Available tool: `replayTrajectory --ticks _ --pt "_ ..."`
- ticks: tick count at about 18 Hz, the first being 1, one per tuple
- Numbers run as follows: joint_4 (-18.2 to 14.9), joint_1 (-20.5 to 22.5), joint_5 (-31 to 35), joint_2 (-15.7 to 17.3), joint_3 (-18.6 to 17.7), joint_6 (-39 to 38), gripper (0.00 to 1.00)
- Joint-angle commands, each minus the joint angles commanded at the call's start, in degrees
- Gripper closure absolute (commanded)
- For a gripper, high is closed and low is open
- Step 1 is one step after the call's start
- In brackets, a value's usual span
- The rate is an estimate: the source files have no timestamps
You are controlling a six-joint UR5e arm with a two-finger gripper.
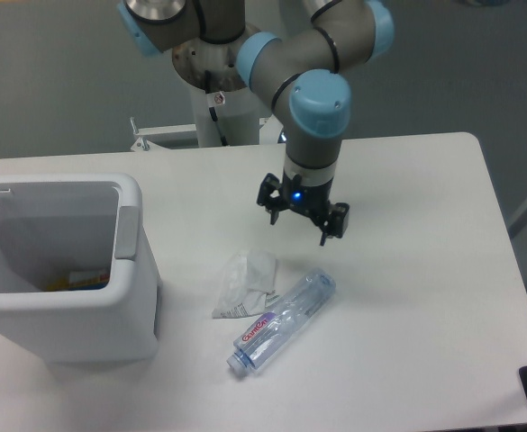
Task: Place the trash in the trash can
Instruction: 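Move the open gripper over the crumpled white tissue and lower it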
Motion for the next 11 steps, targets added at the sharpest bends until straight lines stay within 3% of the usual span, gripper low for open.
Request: replayTrajectory --ticks 6,11 --pt "0.96 -2.55 0.0 -2.2 -0.36 -0.61 0.0" --pt "5.7 -4.13 0.0 -5.19 -1.06 -0.62 0.0"
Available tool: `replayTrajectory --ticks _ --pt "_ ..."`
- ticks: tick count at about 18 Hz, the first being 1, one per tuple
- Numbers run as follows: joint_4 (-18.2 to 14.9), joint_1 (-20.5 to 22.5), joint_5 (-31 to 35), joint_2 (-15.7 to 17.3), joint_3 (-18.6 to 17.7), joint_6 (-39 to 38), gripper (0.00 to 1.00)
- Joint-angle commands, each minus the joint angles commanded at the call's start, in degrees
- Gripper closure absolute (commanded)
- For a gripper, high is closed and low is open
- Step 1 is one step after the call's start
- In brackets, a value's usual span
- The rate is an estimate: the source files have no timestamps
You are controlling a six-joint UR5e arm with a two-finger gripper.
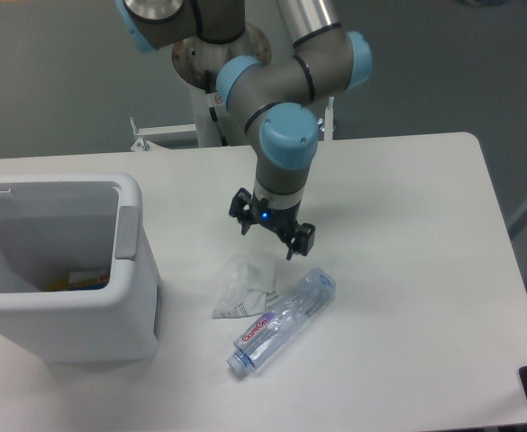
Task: Place the trash in the trash can
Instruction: 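Move the open gripper over the crumpled white tissue and lower it, then close the gripper on the crumpled white tissue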
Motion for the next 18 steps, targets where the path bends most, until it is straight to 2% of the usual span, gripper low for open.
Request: replayTrajectory --ticks 6,7,11,13,18 --pt "2.12 -0.71 0.44 -1.58 -0.53 -0.26 0.0" --pt "2.12 -0.71 0.44 -1.59 -0.53 -0.26 0.07" --pt "1.94 -0.71 0.61 -1.41 -0.53 -1.32 0.73" --pt "1.94 -0.71 0.62 -1.24 -0.44 -1.49 0.98" --pt "1.33 -0.53 1.05 -0.71 -0.44 -1.06 1.0"
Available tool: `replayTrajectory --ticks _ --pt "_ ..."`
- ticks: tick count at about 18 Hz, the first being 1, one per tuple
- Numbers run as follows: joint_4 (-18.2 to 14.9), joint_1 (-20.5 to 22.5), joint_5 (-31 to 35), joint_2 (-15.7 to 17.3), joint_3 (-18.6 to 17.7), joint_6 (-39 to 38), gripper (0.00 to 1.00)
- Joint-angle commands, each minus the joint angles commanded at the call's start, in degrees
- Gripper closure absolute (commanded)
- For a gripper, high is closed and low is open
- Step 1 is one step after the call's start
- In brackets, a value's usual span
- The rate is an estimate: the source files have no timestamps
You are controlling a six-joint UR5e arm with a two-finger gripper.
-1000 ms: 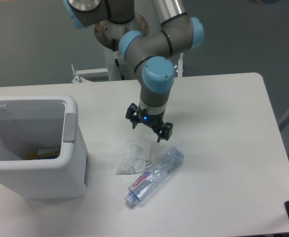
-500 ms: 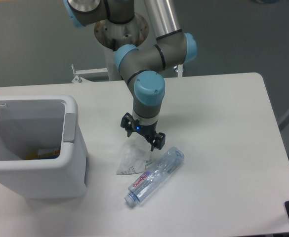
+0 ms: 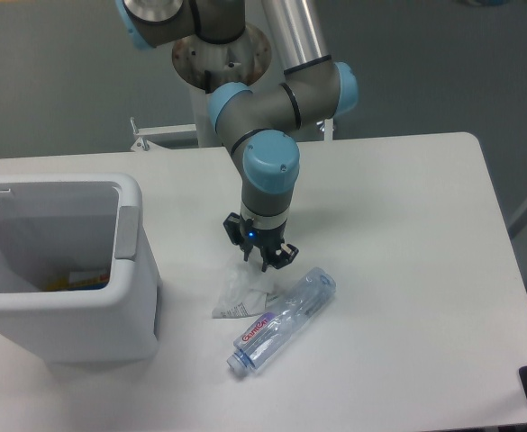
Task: Place the trash in the trash can
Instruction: 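Close the gripper on the crumpled white tissue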
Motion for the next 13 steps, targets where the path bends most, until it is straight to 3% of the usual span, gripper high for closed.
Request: replayTrajectory --ticks 6,9,13 --pt "-0.79 0.44 2.29 1.67 0.0 0.79 1.0" --pt "-3.6 1.84 1.59 3.24 0.09 2.37 1.0" --pt "-4.57 6.31 -8.31 8.51 0.61 3.61 1.0"
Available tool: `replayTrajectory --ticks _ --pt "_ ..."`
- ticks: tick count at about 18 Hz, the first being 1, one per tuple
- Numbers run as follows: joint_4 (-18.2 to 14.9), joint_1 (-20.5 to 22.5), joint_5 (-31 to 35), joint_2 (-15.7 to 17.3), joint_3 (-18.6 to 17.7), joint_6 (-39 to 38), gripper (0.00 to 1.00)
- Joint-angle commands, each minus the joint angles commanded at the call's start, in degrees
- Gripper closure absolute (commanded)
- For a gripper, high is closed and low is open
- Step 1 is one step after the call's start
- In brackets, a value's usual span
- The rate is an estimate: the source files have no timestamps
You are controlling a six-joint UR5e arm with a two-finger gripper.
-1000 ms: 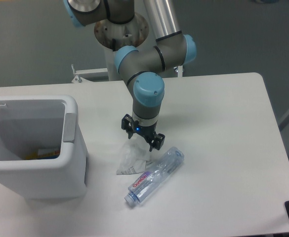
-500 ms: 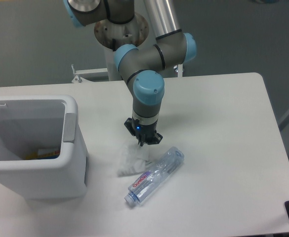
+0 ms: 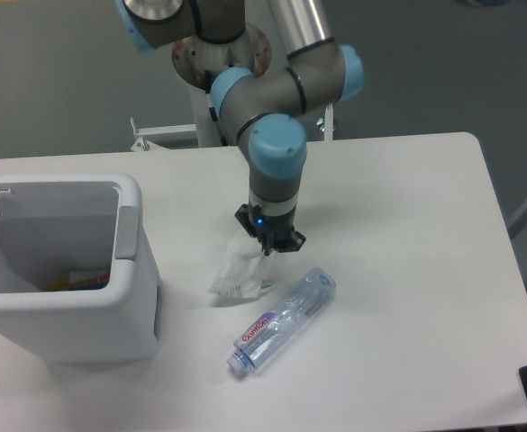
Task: Place the trash in the trash can
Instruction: 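Close the gripper on the crumpled white tissue, then lift the tissue and carry it over the white trash bin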
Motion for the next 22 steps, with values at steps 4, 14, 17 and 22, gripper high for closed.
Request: replayTrajectory --ticks 4,14,17,22 --pt "0.0 3.61 -10.21 4.32 2.28 -1.4 1.0" --pt "0.62 3.71 -22.0 5.64 14.94 -29.42 1.0" --pt "0.88 2.92 -23.32 8.45 14.86 -32.68 1.0" --pt "0.97 -1.82 -23.59 10.3 14.24 -39.63 1.0"
